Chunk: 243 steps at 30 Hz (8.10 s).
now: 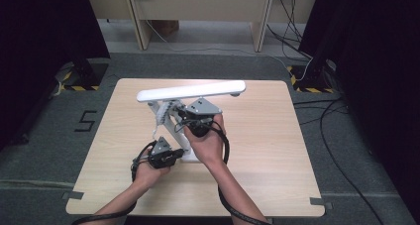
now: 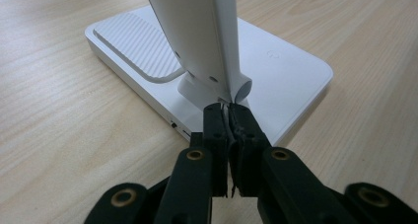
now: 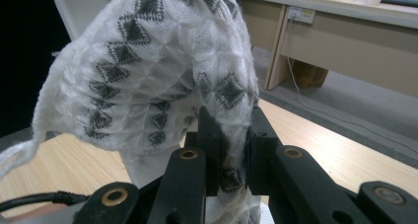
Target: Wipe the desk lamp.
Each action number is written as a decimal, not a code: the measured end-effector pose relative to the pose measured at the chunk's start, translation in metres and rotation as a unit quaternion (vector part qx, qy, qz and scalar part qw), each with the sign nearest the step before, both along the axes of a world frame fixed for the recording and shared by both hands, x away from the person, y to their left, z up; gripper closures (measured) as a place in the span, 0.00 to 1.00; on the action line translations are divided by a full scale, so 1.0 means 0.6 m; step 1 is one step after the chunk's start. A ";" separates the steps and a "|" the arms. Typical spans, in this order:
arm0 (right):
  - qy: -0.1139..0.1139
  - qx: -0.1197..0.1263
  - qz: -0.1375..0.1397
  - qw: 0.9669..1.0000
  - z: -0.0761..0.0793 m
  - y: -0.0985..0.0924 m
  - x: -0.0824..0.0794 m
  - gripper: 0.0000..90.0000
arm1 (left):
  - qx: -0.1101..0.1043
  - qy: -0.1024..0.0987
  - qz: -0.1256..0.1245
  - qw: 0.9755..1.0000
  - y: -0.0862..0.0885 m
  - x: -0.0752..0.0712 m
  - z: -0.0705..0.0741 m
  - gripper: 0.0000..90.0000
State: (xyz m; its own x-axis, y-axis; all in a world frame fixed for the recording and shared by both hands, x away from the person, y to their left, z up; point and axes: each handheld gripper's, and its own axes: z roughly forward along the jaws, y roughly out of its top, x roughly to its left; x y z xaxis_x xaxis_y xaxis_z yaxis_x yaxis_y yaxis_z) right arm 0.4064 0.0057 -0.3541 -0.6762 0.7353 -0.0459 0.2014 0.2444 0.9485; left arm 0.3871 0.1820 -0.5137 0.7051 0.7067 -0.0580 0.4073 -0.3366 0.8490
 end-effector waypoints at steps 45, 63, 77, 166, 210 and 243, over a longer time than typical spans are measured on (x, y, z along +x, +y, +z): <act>0.038 -0.019 0.017 0.999 -0.069 0.001 0.006 0.90 | -0.004 -0.009 -0.002 1.000 -0.005 -0.001 -0.005 0.98; 0.098 -0.040 0.000 0.994 -0.146 -0.014 0.014 0.90 | -0.001 -0.009 -0.002 1.000 -0.005 -0.001 -0.004 0.97; 0.132 -0.052 -0.021 0.990 -0.187 -0.035 0.016 0.90 | 0.001 -0.011 -0.001 1.000 -0.007 -0.002 -0.004 0.95; 0.212 -0.066 -0.013 0.975 -0.188 -0.064 -0.027 0.90 | -0.008 -0.018 0.012 1.000 0.019 -0.007 0.012 0.89; 0.210 -0.085 -0.123 0.966 -0.212 -0.138 0.016 0.90 | -0.045 -0.038 0.058 0.997 -0.006 0.000 0.044 0.60; 0.170 -0.067 -0.087 0.979 -0.158 -0.078 0.086 0.89 | -0.055 -0.044 0.069 0.995 0.007 0.005 0.057 0.66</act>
State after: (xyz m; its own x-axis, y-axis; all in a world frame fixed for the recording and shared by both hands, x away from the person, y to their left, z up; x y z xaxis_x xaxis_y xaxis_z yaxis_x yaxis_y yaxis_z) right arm 0.4583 -0.0414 -0.4487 -0.5337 0.8437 0.0570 0.5500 0.2951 0.7813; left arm 0.3900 0.1860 -0.4796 0.6068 0.7905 -0.0837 0.3662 -0.1846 0.9120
